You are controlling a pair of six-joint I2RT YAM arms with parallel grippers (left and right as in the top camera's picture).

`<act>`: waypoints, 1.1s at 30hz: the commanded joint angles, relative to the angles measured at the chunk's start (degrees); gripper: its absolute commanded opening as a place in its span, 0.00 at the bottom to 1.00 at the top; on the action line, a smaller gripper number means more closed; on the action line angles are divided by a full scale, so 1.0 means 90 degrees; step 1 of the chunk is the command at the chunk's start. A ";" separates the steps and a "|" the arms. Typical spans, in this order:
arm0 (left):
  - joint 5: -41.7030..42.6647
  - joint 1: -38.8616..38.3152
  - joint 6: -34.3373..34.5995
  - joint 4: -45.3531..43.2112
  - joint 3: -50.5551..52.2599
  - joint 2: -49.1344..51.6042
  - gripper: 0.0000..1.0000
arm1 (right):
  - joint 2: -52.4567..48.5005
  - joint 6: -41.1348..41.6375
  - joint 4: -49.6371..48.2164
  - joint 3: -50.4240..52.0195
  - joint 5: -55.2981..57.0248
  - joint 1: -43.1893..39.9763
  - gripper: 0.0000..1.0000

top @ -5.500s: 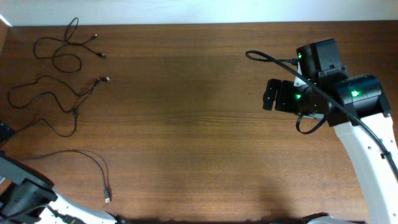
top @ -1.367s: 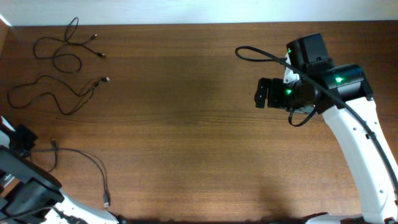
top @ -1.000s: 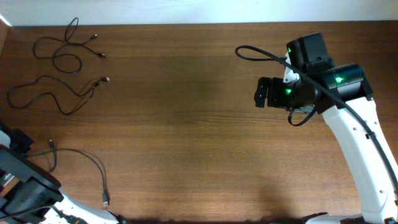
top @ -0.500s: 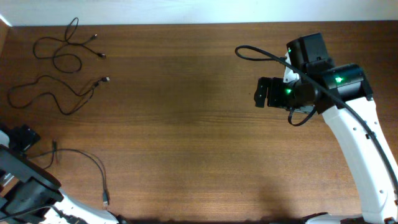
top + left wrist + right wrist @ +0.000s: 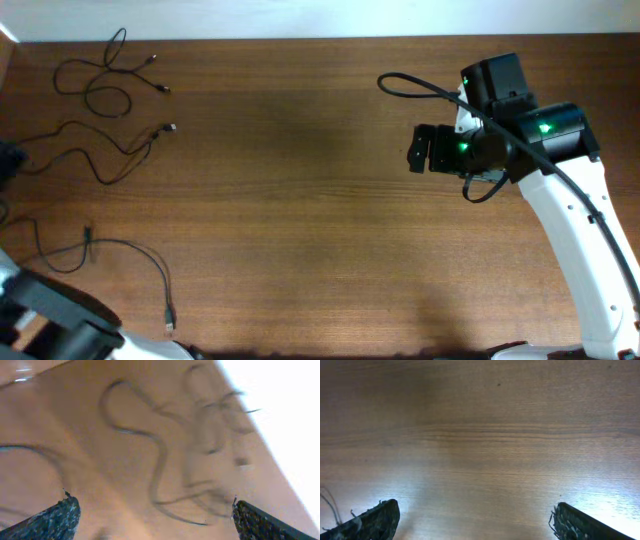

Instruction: Untangle cables

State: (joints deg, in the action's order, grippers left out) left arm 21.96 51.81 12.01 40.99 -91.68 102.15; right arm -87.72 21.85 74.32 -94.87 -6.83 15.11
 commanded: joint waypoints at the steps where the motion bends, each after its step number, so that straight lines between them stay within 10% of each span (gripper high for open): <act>1: 0.2103 -0.0039 0.1166 -0.0073 -0.0141 -0.0641 0.99 | -0.0022 -0.0044 -0.0019 -0.0061 -0.0202 0.0029 0.99; 5: 0.3310 -0.0534 0.1188 0.0376 -0.0141 -0.0733 0.99 | -0.0022 -0.0044 -0.0019 -0.0061 -0.0352 0.0027 0.99; 16: 0.0260 -0.3169 0.1139 0.1928 -0.0129 -0.0733 0.99 | -0.0022 -0.0044 0.0036 -0.0061 -0.0605 0.0027 0.99; 33: 0.0056 -0.4534 0.1139 0.2038 -0.0129 -0.0733 0.99 | -0.0022 -0.0046 0.0163 -0.0061 -0.0342 0.0027 0.99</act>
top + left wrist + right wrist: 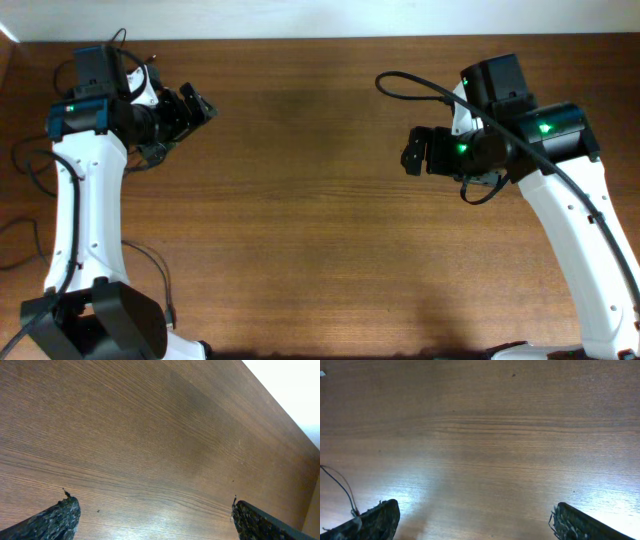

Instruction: Untangle cables

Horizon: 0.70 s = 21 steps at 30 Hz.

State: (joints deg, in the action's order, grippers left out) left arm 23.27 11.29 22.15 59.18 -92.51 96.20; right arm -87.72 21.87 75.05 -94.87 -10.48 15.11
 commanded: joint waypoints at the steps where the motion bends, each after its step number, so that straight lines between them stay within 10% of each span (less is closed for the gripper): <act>1: -0.0092 -0.0029 0.0012 0.0012 -0.0036 -0.0073 0.99 | -0.0019 -0.0049 0.0189 -0.0061 0.0066 0.0027 0.99; 12: 0.0772 -0.0090 -0.0233 0.0238 -0.0036 -0.0073 0.99 | 0.0911 -0.0049 0.1146 -0.0063 0.0692 0.0027 0.99; 15: 0.1090 -0.0602 -0.1763 0.0306 -0.0036 -0.0075 0.99 | 0.1377 -0.0049 0.1450 -0.0061 0.0913 0.0027 0.99; 21: -0.0119 -0.2249 -0.1948 0.0520 -0.0024 -0.0073 0.99 | 0.2023 -0.0044 0.1889 -0.0029 0.0906 0.0027 0.99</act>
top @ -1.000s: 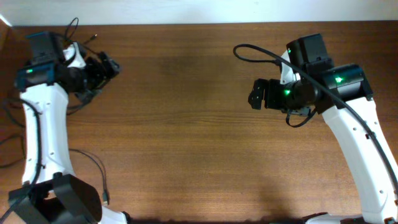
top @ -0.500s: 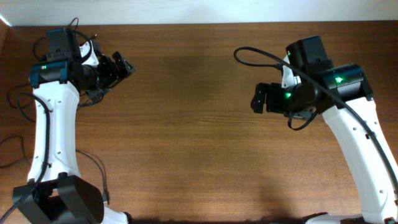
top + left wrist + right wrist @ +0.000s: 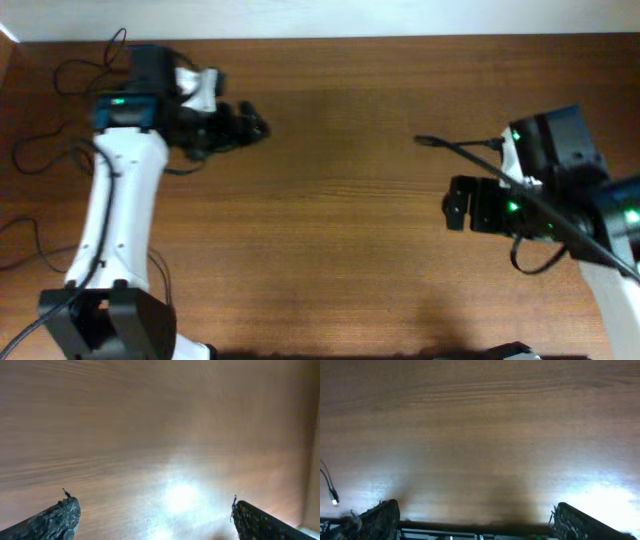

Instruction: Untangle cables

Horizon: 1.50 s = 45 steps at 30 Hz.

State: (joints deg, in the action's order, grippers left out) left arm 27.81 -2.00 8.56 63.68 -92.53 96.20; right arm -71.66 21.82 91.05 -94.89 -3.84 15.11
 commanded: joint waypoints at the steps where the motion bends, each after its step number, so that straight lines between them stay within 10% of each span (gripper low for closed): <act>1: -0.0838 -0.0967 -0.0435 0.0027 -0.0022 -0.0083 0.99 | 0.0357 -0.0039 0.0170 -0.0010 0.0170 0.0029 0.99; 23: -0.2025 -0.1304 -0.0197 0.0333 0.2203 -0.5586 0.99 | 0.2625 -0.0041 -0.0814 0.2254 0.0818 0.0027 0.99; 45: -0.2025 -0.1304 -0.0197 0.0340 0.2205 -0.6222 0.99 | 0.2545 -0.0041 -0.0770 0.2254 0.0818 0.0027 0.99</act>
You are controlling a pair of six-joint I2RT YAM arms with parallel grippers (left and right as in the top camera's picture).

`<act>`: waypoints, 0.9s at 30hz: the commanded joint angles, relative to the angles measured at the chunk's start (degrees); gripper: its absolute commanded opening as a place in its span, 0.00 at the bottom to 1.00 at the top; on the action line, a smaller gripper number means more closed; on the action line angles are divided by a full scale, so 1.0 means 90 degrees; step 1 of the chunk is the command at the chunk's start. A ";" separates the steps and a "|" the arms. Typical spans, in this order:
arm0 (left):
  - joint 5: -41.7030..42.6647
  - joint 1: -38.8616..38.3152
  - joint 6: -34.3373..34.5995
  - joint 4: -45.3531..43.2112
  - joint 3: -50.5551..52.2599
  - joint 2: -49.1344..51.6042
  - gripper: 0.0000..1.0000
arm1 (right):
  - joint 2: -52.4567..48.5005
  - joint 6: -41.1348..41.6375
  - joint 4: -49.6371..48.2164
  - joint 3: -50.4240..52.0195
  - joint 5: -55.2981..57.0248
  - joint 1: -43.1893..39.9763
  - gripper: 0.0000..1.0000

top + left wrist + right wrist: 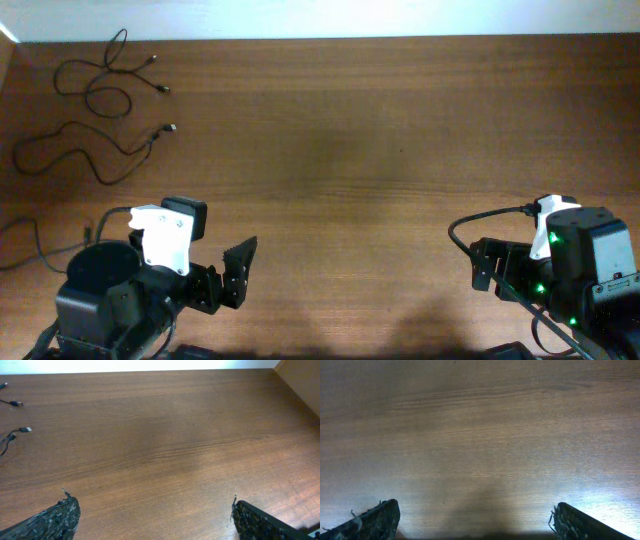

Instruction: Untangle cables

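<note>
Three thin black cables lie apart at the table's left side: one looped at the back left (105,72), one wavy below it (92,152), and a third (35,245) near the left edge, partly hidden by my left arm. Two cable plugs (17,404) show at the left edge of the left wrist view. My left gripper (238,277) (150,512) is open over bare wood near the front left. Over the front right my right gripper (482,265) (470,515) stands open above bare wood. Neither holds anything.
The brown wooden table (340,150) fills the view, with a white wall along its back edge. Both arm bases sit at the front edge, the left (100,300) and the right (585,270). A wooden side panel (305,380) shows at the far right in the left wrist view.
My left arm was stretched over the back left with its gripper near the cables; now it is folded at the front left. The right gripper has moved nearer the front edge. The cables look unmoved.
First my left arm was low at the front-left corner and the right gripper stood open at the back right. Then the left arm reached over the back-left cables, later further right, while the right arm came forward. Now both sit open at the front.
</note>
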State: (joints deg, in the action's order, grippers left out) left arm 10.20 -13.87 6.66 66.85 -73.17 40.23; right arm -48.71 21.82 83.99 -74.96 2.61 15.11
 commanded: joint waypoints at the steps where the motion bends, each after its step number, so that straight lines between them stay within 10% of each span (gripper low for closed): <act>1: -0.0068 0.0015 0.0015 -0.0012 0.0053 -0.0002 0.99 | -0.0005 -0.0041 0.0015 0.0039 0.0102 0.0027 0.98; 27: -0.0068 0.0015 0.0015 -0.0012 0.0053 -0.0002 0.99 | 0.0709 -0.0041 0.0017 0.0044 0.0100 -0.0080 0.99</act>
State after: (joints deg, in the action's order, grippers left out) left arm 10.20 -13.87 6.66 66.85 -73.17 40.23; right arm -44.14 21.82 84.01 -74.87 2.59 15.11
